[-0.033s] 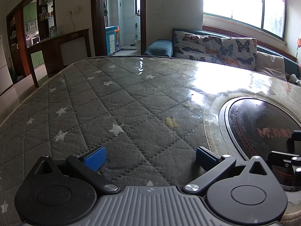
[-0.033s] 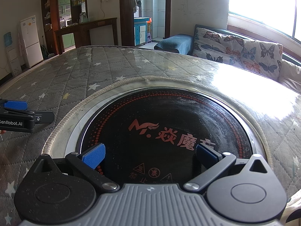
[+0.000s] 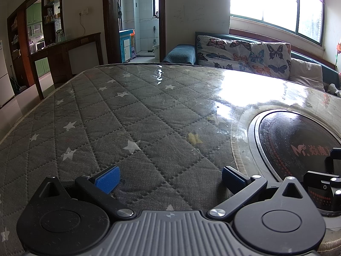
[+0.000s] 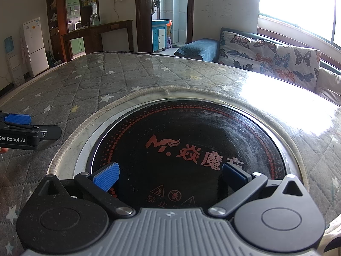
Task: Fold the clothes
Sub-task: 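Move both tools over the table toward the polka-dot pants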
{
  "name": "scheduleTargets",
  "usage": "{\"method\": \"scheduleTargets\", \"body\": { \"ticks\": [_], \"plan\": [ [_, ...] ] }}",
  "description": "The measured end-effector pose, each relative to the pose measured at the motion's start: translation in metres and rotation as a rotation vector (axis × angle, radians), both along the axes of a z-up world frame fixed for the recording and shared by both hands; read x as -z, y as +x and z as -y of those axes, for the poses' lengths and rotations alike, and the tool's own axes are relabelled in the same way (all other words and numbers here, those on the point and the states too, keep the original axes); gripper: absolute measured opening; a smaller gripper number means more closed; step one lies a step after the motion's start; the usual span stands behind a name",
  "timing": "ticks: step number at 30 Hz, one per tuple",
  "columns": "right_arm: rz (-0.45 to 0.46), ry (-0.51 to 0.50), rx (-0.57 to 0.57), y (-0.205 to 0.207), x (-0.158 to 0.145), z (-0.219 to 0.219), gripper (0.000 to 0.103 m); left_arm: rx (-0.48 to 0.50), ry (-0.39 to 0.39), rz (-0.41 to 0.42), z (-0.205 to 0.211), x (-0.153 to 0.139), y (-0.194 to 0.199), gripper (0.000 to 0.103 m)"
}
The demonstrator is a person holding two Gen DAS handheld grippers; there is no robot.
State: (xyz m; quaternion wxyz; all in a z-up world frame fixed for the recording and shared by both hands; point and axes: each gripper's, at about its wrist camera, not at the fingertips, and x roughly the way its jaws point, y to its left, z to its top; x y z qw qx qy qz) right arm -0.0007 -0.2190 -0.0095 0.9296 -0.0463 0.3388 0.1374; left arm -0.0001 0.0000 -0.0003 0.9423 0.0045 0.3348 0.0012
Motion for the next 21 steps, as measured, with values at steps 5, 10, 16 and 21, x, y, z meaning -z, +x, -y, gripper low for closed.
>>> {"method": "scheduleTargets", "body": {
  "ticks": [5, 10, 16, 21],
  "plan": [
    [0.000, 0.003, 0.000, 0.000, 0.000, 0.001, 0.103, 0.003, 0.011, -0.001, 0.000, 0.001, -0.001, 0.103],
    [-0.008, -0.002, -0.010, 0.001, -0.002, 0.003, 0.103, 0.005, 0.016, -0.007, 0.002, 0.003, -0.002, 0.103],
    [-0.007, -0.008, -0.015, -0.006, -0.003, 0.005, 0.103, -0.014, 0.013, -0.033, 0.009, 0.003, 0.008, 0.103],
    [0.000, 0.000, -0.009, -0.016, -0.007, 0.005, 0.103, -0.011, 0.014, -0.040, 0.015, 0.000, 0.000, 0.103]
  ]
}}
